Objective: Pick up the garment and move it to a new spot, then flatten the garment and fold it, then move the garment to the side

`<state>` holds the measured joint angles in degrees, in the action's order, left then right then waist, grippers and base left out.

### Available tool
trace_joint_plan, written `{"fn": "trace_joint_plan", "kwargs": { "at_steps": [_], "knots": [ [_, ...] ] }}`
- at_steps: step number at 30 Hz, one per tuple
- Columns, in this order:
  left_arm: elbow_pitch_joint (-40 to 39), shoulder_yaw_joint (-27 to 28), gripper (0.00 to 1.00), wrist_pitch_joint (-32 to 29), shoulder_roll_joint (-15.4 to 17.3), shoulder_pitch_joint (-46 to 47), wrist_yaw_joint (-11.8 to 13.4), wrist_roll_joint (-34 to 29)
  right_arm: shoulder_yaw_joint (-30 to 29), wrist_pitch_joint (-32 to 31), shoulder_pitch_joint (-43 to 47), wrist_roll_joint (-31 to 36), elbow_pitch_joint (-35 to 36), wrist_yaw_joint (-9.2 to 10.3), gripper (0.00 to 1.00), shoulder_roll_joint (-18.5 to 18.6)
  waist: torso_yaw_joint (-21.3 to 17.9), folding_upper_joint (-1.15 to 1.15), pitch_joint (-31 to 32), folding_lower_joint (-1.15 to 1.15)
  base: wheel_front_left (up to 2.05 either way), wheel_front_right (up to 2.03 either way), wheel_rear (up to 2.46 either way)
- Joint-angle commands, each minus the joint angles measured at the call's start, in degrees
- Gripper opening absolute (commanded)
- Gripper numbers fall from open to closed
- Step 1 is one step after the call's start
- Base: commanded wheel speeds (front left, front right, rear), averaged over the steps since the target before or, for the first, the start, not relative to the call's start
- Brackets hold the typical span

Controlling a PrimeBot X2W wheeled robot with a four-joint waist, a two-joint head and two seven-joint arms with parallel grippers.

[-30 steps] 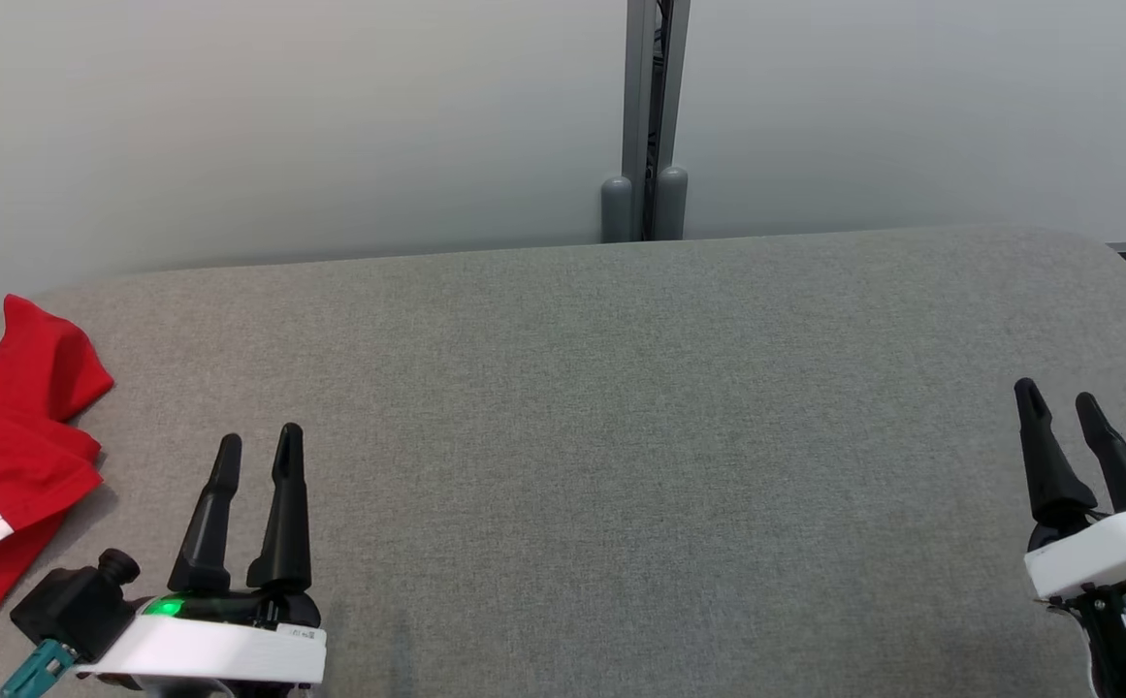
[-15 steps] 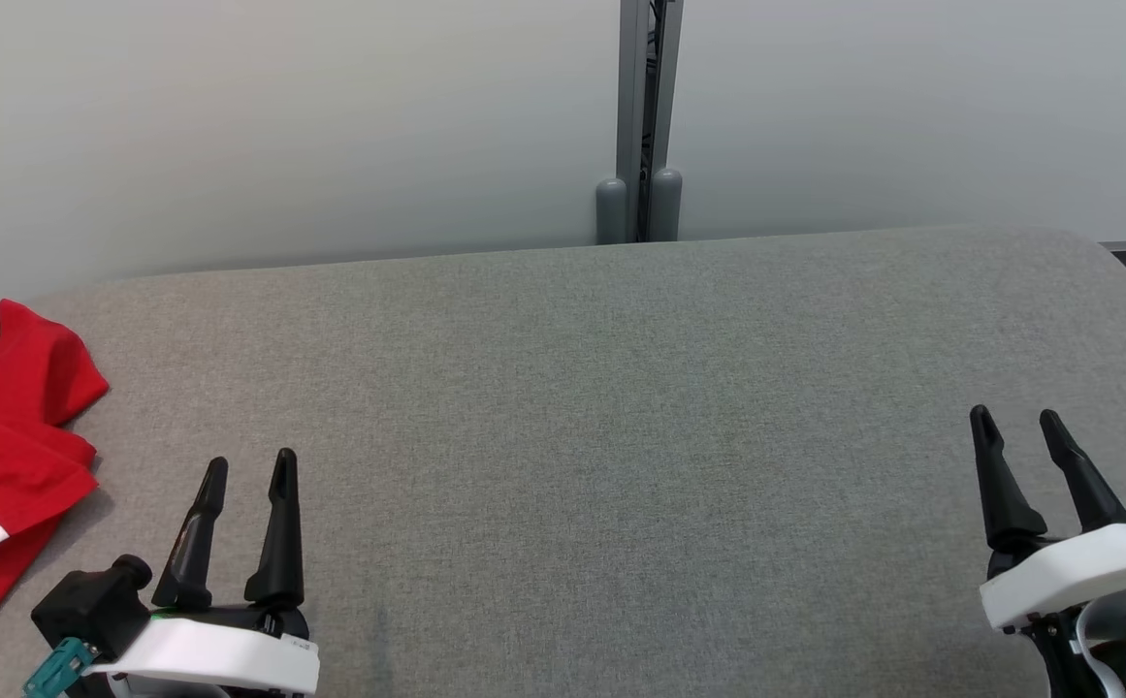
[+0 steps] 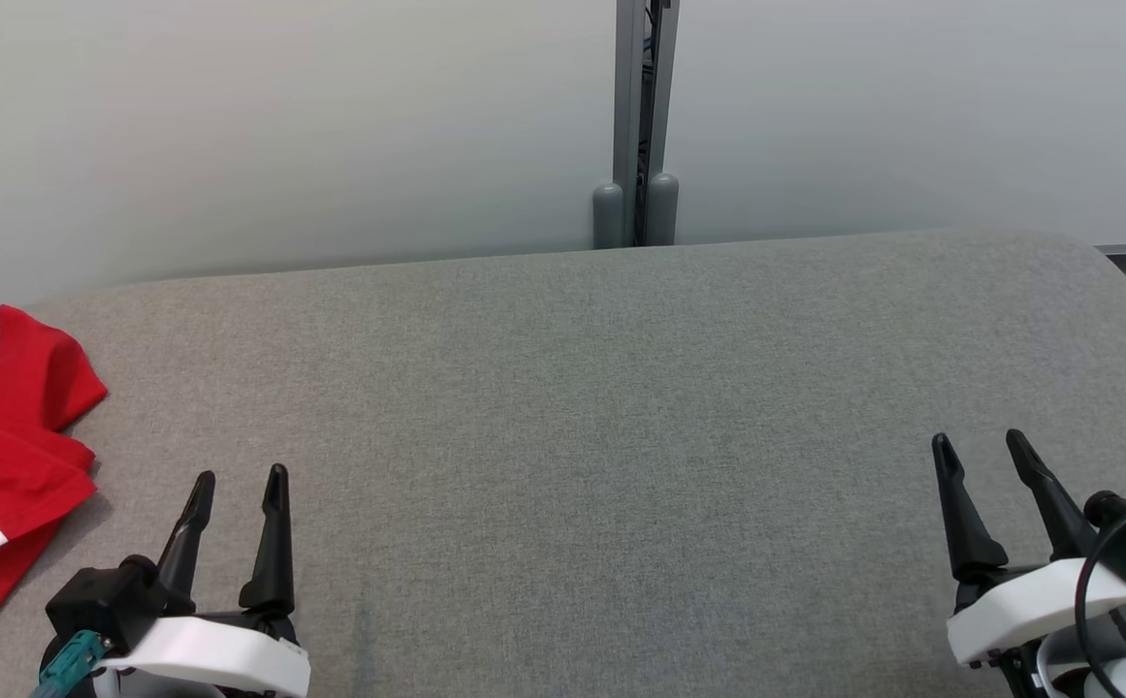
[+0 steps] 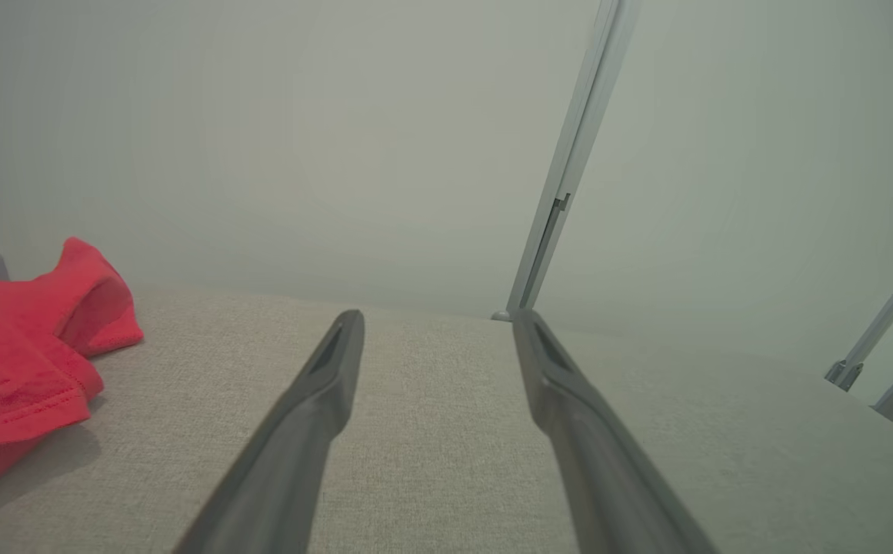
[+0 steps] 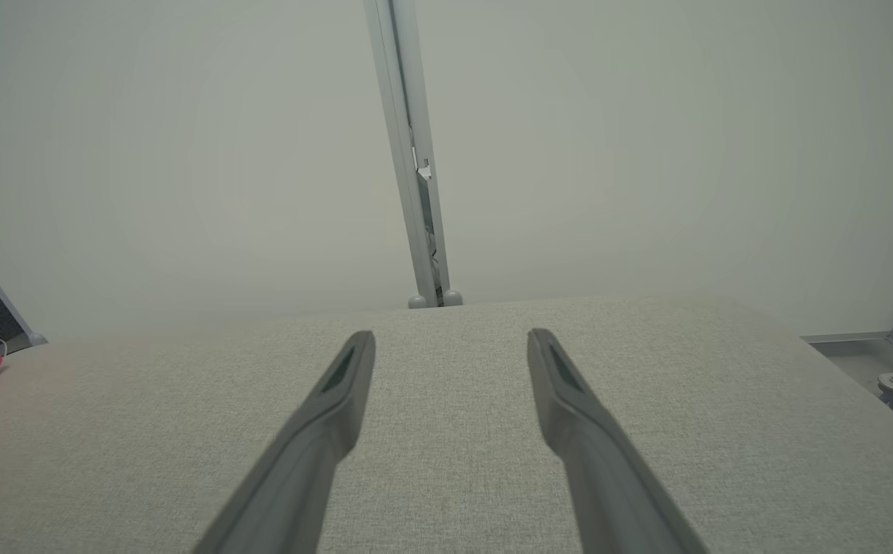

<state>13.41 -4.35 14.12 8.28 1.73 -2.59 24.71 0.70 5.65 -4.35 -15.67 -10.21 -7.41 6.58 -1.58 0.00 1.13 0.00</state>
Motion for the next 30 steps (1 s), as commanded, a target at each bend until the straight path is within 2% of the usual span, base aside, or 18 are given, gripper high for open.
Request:
{"fn": "trace_joint_plan", "kwargs": {
  "at_steps": [1, 18, 30],
  "knots": [
    [0.1, 0.4, 1.00, -0.1, 0.5, 1.6, 0.2, -1.2, 0.4, 1.0, 0.0, 1.4, 0.2, -0.12, 1.00, 0.3, 0.0, 0.00, 0.1, 0.00, 0.00, 0.00, 0.00],
    [1.8, 1.6, 1.00, -2.8, 1.1, 1.5, 1.0, -5.9, 1.4, 5.2, 1.7, 8.2, -0.3, -0.12, 1.00, -1.1, -0.9, 0.00, 0.7, 0.00, 0.00, 0.00, 0.00],
    [2.8, 2.1, 1.00, -4.6, 1.4, 1.4, 1.1, -8.9, 0.0, 8.0, 2.6, 8.7, -1.6, -0.13, 1.00, -2.4, -1.0, 0.00, 1.1, 0.00, 0.00, 0.00, 0.00]
  ]
}}
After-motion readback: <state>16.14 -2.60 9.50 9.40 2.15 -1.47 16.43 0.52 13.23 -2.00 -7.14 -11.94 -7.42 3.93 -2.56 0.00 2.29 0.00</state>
